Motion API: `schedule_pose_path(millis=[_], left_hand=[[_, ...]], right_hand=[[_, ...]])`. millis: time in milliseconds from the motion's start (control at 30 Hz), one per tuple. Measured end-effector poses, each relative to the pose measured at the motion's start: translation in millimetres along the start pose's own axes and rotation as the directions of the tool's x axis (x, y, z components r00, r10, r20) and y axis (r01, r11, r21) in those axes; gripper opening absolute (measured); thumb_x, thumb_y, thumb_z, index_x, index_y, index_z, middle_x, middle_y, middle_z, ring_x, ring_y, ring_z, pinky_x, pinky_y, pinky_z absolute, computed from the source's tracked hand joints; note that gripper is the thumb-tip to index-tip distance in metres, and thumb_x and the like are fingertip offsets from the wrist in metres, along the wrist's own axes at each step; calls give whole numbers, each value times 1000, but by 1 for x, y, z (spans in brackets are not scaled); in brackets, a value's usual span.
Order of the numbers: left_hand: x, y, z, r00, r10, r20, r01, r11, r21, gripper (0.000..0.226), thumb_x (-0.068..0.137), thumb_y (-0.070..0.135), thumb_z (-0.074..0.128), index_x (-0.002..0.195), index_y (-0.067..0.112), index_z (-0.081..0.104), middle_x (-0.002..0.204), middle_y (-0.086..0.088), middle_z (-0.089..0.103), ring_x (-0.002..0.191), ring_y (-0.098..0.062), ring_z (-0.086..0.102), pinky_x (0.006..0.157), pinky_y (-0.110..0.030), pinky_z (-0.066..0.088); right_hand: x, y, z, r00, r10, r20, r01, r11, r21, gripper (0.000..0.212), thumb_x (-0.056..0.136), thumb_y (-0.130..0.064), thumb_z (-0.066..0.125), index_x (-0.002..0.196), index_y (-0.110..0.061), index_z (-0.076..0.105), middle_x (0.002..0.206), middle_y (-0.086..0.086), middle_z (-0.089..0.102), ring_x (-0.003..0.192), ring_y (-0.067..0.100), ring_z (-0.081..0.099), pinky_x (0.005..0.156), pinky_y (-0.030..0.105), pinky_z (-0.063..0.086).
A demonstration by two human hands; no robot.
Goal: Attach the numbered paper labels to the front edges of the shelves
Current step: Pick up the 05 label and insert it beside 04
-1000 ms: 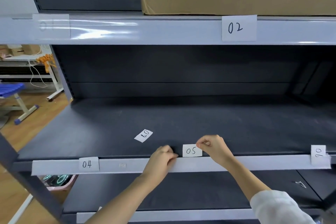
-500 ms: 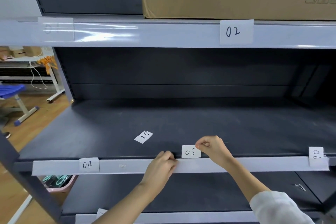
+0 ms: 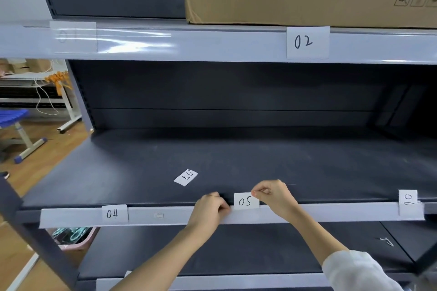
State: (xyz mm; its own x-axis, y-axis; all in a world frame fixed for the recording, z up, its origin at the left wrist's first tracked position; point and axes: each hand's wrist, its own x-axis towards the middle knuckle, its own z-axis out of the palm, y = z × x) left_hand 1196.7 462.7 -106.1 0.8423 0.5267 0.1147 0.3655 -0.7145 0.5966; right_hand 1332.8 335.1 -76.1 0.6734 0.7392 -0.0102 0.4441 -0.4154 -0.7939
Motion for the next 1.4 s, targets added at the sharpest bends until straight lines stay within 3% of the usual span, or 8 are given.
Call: schedule_pose_path(millis=[400, 533, 700, 833, 967, 1267, 1333, 1400], left_hand=[[-4, 4, -3, 1000, -11, 28, 11, 1000, 19, 21, 83, 6, 48, 86, 7, 69, 87, 3, 51, 91, -26, 59, 74, -33, 43], [-3, 4, -2, 999, -32, 19, 32, 999, 2, 22, 83, 6, 49, 88, 8, 70, 91, -3, 58, 89, -23, 59, 76, -31, 44], [-2, 1, 0, 1000, -10, -9, 10, 1000, 0, 22, 82, 6, 49, 86, 9, 70, 85, 4, 53, 85, -22, 58, 72, -28, 41], [1, 6, -3, 998, 3, -55, -6, 998, -60, 25, 84, 11, 53, 101, 19, 69, 84, 6, 58, 76, -12, 51, 70, -24, 39], [4, 15, -4, 998, -45, -35, 43, 998, -41, 22, 83, 17, 50, 87, 23, 71, 90, 5, 66, 80, -13, 56, 64, -24, 36], [9, 19, -3, 996, -87, 33, 85, 995, 58, 20, 83, 19, 48, 89, 22, 68, 98, 4, 67, 92, -22, 60, 70, -28, 43], [10, 19, -4, 995, -89, 41, 85, 993, 79, 21, 82, 18, 48, 88, 21, 67, 98, 3, 67, 92, -23, 60, 71, -29, 45], [11, 20, -4, 994, -92, 53, 87, 992, 91, 21, 82, 17, 47, 87, 21, 67, 99, 3, 67, 93, -23, 60, 71, -29, 44]], right_hand=[[-4, 4, 12, 999, 19, 25, -18, 999, -43, 18, 81, -8, 60, 67, -17, 65, 70, 3, 64, 66, 15, 55, 60, 22, 42], [-7, 4, 13, 1000, -3, 10, 4, 998, -60, 28, 79, -5, 59, 58, -23, 61, 73, -4, 60, 69, 15, 57, 67, 29, 47], [-9, 6, 12, 999, -33, 19, 35, 995, -96, 18, 79, -4, 57, 64, -7, 67, 75, -2, 52, 63, 11, 47, 59, 18, 36], [-6, 8, 13, 999, -46, 6, 46, 992, -114, 14, 79, -3, 58, 73, 2, 69, 74, -3, 51, 59, 7, 44, 56, 17, 35], [-3, 9, 12, 998, -57, 13, 59, 989, -133, 13, 79, -4, 59, 75, 3, 69, 71, -8, 50, 58, 4, 46, 56, 11, 37], [-3, 9, 12, 997, -57, 53, 65, 984, -163, 18, 79, -2, 58, 63, -4, 67, 71, -9, 49, 54, -9, 50, 54, 5, 37], [-3, 9, 11, 996, -56, 69, 67, 983, -173, 27, 79, -3, 58, 56, -16, 63, 71, -10, 48, 54, -3, 49, 56, 6, 38], [-3, 9, 10, 994, -71, 81, 85, 977, -193, 19, 79, -3, 59, 65, -8, 69, 71, -10, 47, 55, 2, 45, 57, 6, 39]])
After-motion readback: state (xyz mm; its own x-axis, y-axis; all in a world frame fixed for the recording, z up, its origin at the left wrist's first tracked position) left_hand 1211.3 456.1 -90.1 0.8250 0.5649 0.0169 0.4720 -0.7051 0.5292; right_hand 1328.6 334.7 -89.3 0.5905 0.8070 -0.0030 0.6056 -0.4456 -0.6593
